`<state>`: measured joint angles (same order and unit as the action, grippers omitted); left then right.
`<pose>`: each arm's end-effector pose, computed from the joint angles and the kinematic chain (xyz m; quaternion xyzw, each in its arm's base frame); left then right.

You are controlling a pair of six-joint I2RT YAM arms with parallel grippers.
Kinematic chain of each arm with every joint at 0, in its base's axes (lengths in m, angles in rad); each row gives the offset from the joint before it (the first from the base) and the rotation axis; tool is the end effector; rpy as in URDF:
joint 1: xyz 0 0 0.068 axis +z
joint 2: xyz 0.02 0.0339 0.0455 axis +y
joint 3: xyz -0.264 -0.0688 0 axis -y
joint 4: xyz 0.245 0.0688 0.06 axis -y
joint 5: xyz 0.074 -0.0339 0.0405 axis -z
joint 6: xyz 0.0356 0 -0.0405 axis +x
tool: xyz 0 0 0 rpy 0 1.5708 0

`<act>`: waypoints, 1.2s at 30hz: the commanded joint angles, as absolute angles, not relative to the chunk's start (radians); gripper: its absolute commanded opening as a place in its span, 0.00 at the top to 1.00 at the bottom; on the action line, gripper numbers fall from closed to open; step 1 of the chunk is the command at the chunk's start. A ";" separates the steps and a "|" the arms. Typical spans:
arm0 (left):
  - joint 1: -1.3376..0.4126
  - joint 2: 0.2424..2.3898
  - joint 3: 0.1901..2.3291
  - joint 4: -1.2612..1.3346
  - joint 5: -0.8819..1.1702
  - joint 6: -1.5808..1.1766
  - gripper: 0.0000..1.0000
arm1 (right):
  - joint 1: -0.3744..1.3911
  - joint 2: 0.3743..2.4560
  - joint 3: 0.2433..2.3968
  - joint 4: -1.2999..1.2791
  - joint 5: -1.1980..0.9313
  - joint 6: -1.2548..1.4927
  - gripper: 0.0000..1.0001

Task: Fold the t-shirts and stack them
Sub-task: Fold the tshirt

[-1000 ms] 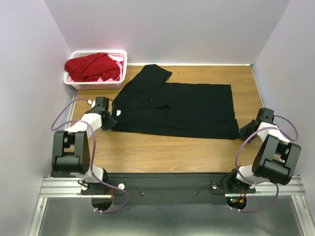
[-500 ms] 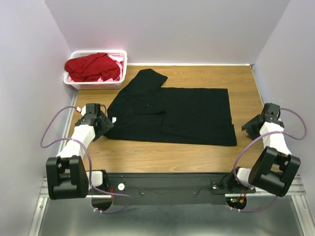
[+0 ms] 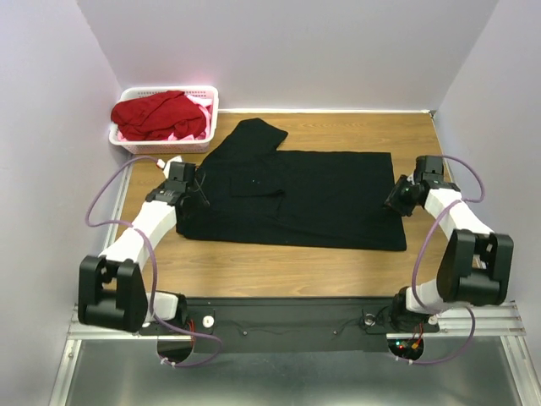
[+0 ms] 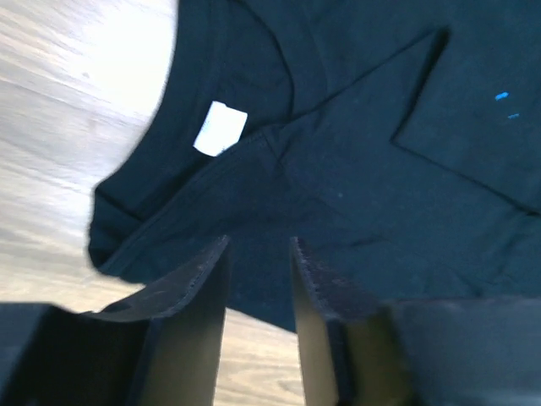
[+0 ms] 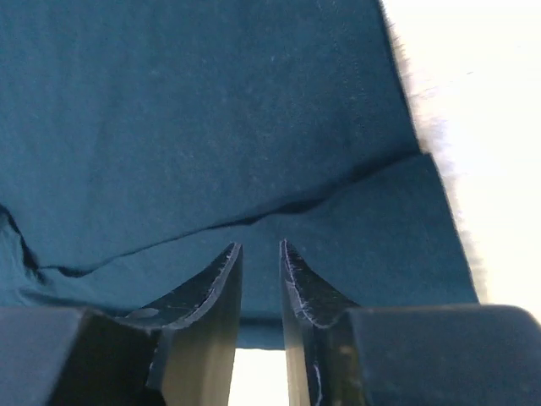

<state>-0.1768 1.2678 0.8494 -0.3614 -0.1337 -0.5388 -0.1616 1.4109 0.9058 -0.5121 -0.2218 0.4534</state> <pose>0.2638 -0.0423 0.2439 -0.1911 0.9011 -0.0769 0.3816 0.2762 -0.0371 0.2156 0.2605 0.9203 0.1448 0.2532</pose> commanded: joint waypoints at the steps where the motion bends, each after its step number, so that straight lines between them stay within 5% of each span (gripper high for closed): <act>1: -0.178 1.324 0.790 -0.264 -0.111 -0.581 0.59 | -0.158 1.482 0.907 -0.422 -0.278 0.466 0.74; 16: -0.008 1.287 0.595 -0.238 -0.067 -0.638 0.63 | -0.222 1.602 0.887 -0.396 -0.014 0.483 0.80; 21: 0.015 1.250 0.626 -0.259 -0.058 -0.589 0.53 | -0.157 1.505 0.969 -0.396 -0.077 0.385 0.64; 28: -0.060 1.164 0.794 -0.276 -0.049 -0.519 0.22 | 0.145 1.525 1.178 -0.396 -0.136 0.154 0.43; 36: -0.187 1.368 0.989 -0.221 -0.005 -0.512 0.21 | 0.417 1.778 1.400 -0.379 -0.225 -0.023 0.28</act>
